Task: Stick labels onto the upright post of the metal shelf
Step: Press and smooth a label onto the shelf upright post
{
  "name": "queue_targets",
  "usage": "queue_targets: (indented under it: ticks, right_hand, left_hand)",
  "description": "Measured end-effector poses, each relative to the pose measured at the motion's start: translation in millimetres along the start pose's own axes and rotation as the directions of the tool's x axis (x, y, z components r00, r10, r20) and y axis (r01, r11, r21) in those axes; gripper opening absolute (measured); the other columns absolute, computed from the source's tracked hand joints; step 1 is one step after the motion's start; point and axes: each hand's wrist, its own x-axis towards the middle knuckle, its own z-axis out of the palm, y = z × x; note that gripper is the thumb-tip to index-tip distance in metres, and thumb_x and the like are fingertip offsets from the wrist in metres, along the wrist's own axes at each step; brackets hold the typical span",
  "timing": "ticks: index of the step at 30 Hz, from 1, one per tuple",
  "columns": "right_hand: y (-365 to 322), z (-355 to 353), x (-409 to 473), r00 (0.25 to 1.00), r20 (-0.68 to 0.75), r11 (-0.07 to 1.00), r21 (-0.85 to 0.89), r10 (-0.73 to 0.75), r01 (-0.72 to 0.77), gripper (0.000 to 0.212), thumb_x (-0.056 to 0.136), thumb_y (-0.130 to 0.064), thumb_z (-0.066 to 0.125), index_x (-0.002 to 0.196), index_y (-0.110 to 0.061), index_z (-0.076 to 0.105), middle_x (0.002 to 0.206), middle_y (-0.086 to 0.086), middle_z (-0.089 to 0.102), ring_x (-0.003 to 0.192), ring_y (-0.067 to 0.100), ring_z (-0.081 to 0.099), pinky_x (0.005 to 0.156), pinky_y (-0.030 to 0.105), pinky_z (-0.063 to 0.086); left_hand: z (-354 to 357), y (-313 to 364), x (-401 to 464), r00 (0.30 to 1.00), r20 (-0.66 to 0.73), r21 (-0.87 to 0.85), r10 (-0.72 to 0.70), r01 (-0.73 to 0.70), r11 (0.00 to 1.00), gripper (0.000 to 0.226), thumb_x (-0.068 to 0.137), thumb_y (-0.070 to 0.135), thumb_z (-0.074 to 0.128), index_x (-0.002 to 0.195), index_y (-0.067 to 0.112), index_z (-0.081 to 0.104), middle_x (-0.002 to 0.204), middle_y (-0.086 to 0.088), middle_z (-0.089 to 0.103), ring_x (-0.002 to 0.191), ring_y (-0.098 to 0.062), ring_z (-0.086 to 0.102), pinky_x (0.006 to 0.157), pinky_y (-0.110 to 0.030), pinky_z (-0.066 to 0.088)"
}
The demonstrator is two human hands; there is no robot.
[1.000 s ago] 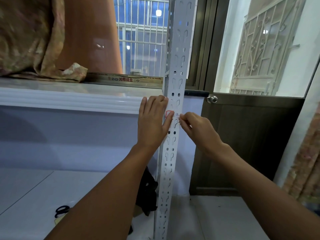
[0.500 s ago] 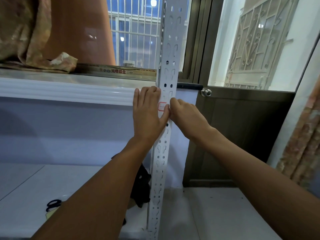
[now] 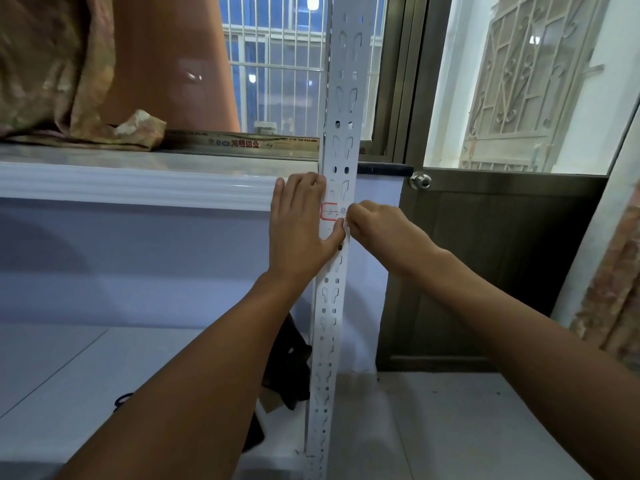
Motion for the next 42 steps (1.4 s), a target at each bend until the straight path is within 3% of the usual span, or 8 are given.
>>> queue_targets:
  ticks: [8, 14, 17, 21, 25, 32, 39, 42]
  right_hand:
    - [-2, -4, 11, 0.993, 0.104, 0.986, -0.15, -0.052, 0.067, 0.032, 0.087, -0.012, 0.075, 0.106, -0.01, 0.049, 0.097, 0.011, 0.065, 0.071, 0.025, 0.064, 0.069, 0.038, 0.06]
    - [-5, 1, 4, 1.0, -0.001, 0.992, -0.118, -0.031, 0.031, 0.025, 0.09, -0.012, 0.072, 0.1, -0.007, 0.05, 0.09, 0.012, 0.063, 0.065, 0.024, 0.062, 0.065, 0.038, 0.059]
    - [-16, 8, 0, 0.984, -0.105, 0.98, 0.156, 0.143, -0.126, 0.017, 0.099, -0.019, 0.06, 0.095, -0.007, 0.05, 0.09, 0.012, 0.063, 0.068, 0.026, 0.063, 0.063, 0.041, 0.058]
    - [-22, 13, -7, 0.899, -0.095, 0.774, 0.552, 0.428, -0.31, 0.017, 0.1, -0.018, 0.056, 0.088, -0.006, 0.051, 0.08, 0.011, 0.064, 0.065, 0.027, 0.06, 0.061, 0.047, 0.054]
    - [-25, 11, -20, 0.87, -0.084, 0.683, 0.657, 0.487, -0.319, 0.012, 0.1, -0.02, 0.059, 0.098, -0.009, 0.062, 0.089, 0.006, 0.072, 0.076, 0.018, 0.069, 0.071, 0.04, 0.059]
    - [-35, 14, -8, 0.825, -0.119, 0.738, 0.529, 0.553, -0.419, 0.021, 0.1, -0.025, 0.056, 0.099, -0.006, 0.064, 0.084, 0.007, 0.069, 0.074, 0.022, 0.066, 0.071, 0.044, 0.057]
    - [-39, 5, 1, 0.91, -0.007, 0.894, 0.191, 0.415, -0.406, 0.027, 0.105, -0.022, 0.039, 0.095, -0.003, 0.055, 0.084, 0.008, 0.057, 0.073, 0.024, 0.053, 0.069, 0.039, 0.047]
    - [-38, 3, -1, 0.956, 0.016, 0.956, 0.019, 0.293, -0.293, 0.017, 0.103, -0.017, 0.05, 0.108, -0.003, 0.057, 0.094, 0.01, 0.06, 0.076, 0.024, 0.059, 0.07, 0.036, 0.052]
  left_hand:
    - [4, 6, 0, 1.0, -0.009, 0.036, -0.029, 0.029, 0.999, 0.057, 0.088, 0.045, 0.054, 0.13, 0.006, 0.055, 0.135, -0.009, 0.057, 0.134, -0.029, 0.048, 0.123, -0.052, 0.022]
    - [1, 8, 0, 1.0, 0.003, 0.014, -0.031, 0.031, 0.999, 0.056, 0.088, 0.044, 0.056, 0.13, 0.007, 0.055, 0.134, -0.008, 0.057, 0.133, -0.027, 0.048, 0.123, -0.051, 0.023]
    - [-2, 6, 0, 1.0, 0.007, 0.007, -0.015, 0.015, 1.0, 0.052, 0.087, 0.04, 0.064, 0.128, 0.008, 0.055, 0.132, -0.006, 0.057, 0.131, -0.026, 0.049, 0.125, -0.048, 0.022]
    - [-7, 4, 1, 1.0, 0.017, -0.045, -0.015, 0.015, 0.999, 0.049, 0.089, 0.037, 0.067, 0.126, 0.009, 0.057, 0.132, -0.004, 0.058, 0.131, -0.024, 0.05, 0.126, -0.044, 0.019]
    - [-9, 3, 2, 0.999, 0.024, -0.094, -0.029, 0.031, 0.995, 0.047, 0.089, 0.034, 0.071, 0.126, 0.009, 0.056, 0.131, -0.003, 0.058, 0.13, -0.023, 0.051, 0.126, -0.044, 0.02]
    - [-9, 6, 0, 0.999, 0.023, -0.117, -0.033, 0.036, 0.992, 0.047, 0.087, 0.025, 0.073, 0.127, 0.008, 0.055, 0.132, -0.004, 0.057, 0.131, -0.024, 0.049, 0.126, -0.047, 0.02]
    - [-5, 2, 0, 1.0, -0.009, -0.113, -0.014, 0.013, 0.993, 0.042, 0.089, 0.024, 0.071, 0.124, 0.008, 0.057, 0.131, -0.005, 0.058, 0.13, -0.026, 0.051, 0.124, -0.049, 0.022]
    - [-4, 1, -1, 1.0, -0.011, -0.114, -0.019, 0.018, 0.993, 0.044, 0.089, 0.026, 0.072, 0.126, 0.008, 0.057, 0.133, -0.005, 0.058, 0.131, -0.025, 0.05, 0.125, -0.047, 0.02]
